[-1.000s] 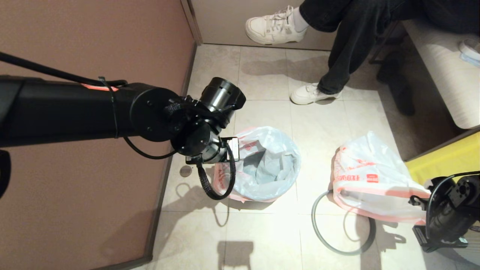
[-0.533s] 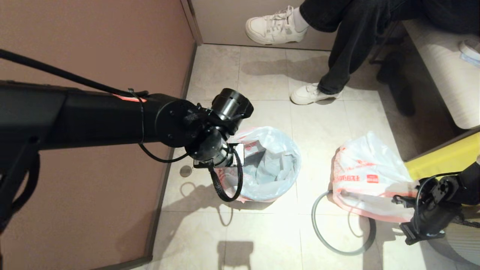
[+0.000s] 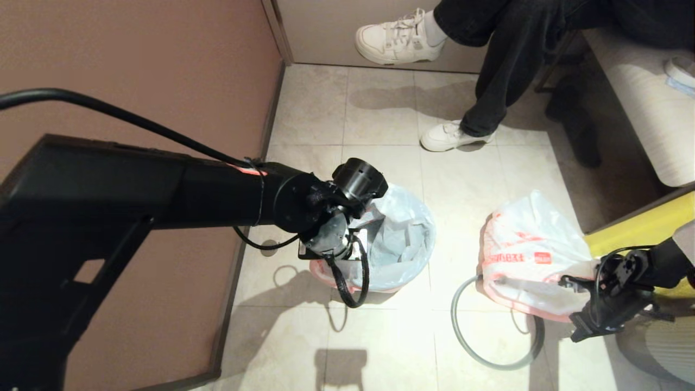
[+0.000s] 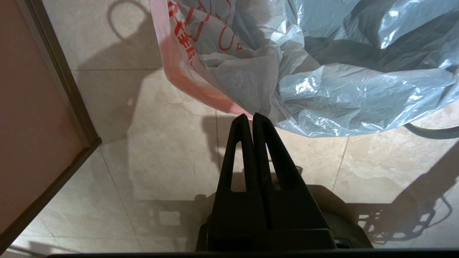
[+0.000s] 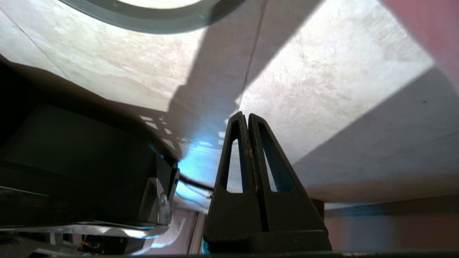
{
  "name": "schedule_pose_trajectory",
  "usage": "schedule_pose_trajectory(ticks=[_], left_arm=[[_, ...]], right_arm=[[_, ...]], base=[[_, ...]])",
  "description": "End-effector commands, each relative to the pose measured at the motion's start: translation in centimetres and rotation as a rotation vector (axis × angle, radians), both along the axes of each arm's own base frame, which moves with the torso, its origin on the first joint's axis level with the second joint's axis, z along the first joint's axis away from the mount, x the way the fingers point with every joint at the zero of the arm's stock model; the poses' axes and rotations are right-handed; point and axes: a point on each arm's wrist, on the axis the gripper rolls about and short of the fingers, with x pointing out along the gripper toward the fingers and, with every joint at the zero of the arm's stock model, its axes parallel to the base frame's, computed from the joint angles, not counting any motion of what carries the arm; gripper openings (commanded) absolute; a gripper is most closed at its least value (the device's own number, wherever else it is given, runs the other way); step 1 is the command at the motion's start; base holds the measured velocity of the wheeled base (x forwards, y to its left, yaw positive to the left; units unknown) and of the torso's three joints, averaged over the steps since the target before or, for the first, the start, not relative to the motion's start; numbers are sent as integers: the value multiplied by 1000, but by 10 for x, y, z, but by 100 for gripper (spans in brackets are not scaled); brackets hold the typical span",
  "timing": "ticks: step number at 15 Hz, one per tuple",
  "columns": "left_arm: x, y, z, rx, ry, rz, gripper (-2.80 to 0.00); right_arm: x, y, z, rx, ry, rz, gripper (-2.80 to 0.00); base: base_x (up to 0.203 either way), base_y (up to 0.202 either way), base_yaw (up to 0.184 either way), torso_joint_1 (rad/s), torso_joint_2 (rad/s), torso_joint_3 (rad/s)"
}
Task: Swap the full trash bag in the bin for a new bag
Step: Place the trash can ring on the trash can
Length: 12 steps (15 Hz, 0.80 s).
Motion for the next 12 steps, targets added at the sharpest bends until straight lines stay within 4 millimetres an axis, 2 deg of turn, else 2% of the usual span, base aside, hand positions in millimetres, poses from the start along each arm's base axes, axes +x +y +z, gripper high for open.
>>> schedule_pose_trajectory(ticks=[1,4,6,9,12], left_arm=[[1,-1,-9,19,19,5,-280],[6,-1,-20,48,26,29,-280],[10,2,-26,55,36,54,-280],[12,10,-34,66,50,73,-280],[11,11,-40,60,40,80,-280]], right_arm=[[4,-6,-33,28,63,-4,-280],[9,-8,-72,29,47,-1,-280],[30,-12,-86,23,-65,6,-280],[61,-6,-87,48,-200,25,-280],[74,-3,-68,100,-332,19,-280]], base=[[0,0,0,0,0,0],[0,0,0,0,0,0],[0,0,0,0,0,0],[0,0,0,0,0,0],[0,0,0,0,0,0]])
